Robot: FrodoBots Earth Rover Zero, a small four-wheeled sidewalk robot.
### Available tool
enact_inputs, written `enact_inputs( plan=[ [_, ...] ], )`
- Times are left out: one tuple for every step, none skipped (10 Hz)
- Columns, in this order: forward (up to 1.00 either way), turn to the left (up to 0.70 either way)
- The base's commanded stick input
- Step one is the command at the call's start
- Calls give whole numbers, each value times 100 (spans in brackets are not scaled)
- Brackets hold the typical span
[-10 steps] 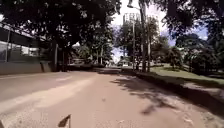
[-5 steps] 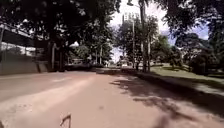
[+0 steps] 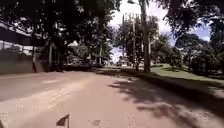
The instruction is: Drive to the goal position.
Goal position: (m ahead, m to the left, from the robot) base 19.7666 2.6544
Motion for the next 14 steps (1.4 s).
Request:
enact_inputs(
  plan=[
    [70, 0],
    [70, 0],
    [70, 0],
    [70, 0],
    [70, 0],
    [70, 0],
    [70, 0],
    [70, 0],
    [70, 0],
    [70, 0],
    [70, 0],
    [70, 0],
    [70, 0],
    [70, 0]
  ],
)
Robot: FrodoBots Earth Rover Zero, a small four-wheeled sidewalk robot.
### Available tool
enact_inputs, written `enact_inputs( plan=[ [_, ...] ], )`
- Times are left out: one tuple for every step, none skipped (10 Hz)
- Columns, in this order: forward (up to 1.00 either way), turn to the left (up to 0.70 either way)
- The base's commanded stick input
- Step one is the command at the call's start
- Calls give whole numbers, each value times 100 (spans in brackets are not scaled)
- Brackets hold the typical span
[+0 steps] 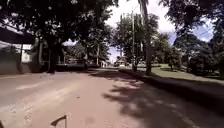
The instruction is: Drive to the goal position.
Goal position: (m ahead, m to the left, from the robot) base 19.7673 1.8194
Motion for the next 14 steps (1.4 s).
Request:
enact_inputs(
  plan=[
    [70, 0],
    [70, 0],
    [70, 0],
    [70, 0],
    [70, 0],
    [70, 0],
    [70, 0],
    [70, 0],
    [70, 0],
    [70, 0],
    [70, 0],
    [70, 0],
    [70, 0],
    [70, 0]
  ],
)
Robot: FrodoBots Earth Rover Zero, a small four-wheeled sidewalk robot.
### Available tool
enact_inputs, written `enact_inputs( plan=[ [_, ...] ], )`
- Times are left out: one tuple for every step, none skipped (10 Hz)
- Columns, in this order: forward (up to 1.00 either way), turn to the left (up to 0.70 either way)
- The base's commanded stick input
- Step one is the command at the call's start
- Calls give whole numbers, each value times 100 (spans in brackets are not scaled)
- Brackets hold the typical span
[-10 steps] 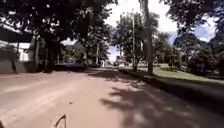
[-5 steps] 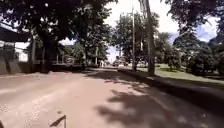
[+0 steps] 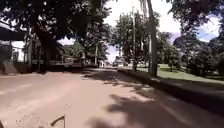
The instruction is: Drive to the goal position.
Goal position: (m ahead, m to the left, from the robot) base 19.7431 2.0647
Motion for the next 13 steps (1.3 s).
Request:
enact_inputs(
  plan=[
    [70, 0],
    [70, 0],
    [70, 0],
    [70, 0],
    [70, 0],
    [70, 0],
    [70, 0],
    [70, 0],
    [70, 0],
    [70, 0],
    [70, 0],
    [70, 0],
    [70, 0]
  ],
)
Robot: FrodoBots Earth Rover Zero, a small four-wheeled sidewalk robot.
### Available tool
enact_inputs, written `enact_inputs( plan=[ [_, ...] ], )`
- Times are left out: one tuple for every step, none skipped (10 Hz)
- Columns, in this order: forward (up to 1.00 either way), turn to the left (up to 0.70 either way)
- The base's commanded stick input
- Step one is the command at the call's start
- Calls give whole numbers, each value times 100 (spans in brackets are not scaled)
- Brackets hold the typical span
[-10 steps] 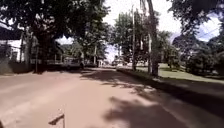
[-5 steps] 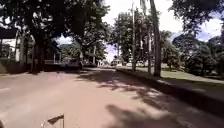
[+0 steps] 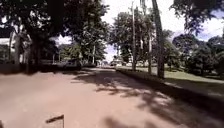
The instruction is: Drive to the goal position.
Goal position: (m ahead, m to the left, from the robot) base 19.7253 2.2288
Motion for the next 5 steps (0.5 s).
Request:
enact_inputs(
  plan=[
    [70, 0],
    [70, 0],
    [70, 0],
    [70, 0],
    [70, 0]
  ],
)
